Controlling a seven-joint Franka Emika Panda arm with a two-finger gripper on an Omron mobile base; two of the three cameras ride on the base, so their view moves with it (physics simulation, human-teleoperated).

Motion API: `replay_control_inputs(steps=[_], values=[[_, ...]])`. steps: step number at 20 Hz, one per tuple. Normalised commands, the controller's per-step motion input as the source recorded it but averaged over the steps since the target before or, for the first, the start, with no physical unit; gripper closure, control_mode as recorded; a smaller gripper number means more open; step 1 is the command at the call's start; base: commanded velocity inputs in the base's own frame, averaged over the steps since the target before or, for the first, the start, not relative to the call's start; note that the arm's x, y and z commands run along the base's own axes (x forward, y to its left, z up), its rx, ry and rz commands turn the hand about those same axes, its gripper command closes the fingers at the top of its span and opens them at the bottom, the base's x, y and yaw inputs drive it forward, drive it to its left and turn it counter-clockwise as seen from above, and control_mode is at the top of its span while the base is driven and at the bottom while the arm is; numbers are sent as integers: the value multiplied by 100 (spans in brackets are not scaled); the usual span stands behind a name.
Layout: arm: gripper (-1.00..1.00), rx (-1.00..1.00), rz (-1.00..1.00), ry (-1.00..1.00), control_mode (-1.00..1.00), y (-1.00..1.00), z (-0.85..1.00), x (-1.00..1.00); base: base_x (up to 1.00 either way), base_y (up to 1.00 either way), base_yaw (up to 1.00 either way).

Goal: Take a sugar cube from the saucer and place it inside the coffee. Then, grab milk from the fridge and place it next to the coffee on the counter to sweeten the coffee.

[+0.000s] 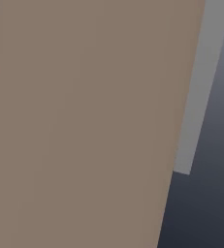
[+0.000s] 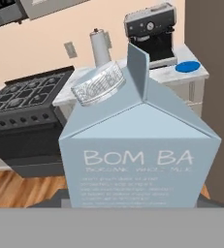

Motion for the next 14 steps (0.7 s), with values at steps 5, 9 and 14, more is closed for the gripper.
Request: replay_control_inputs(steps=[5,9,14], values=[[100,0,0,0,100,0,0,0,100,1,0],[100,0,0,0,100,0,0,0,100,18,0],[100,0,0,0,100,0,0,0,98,32,0]])
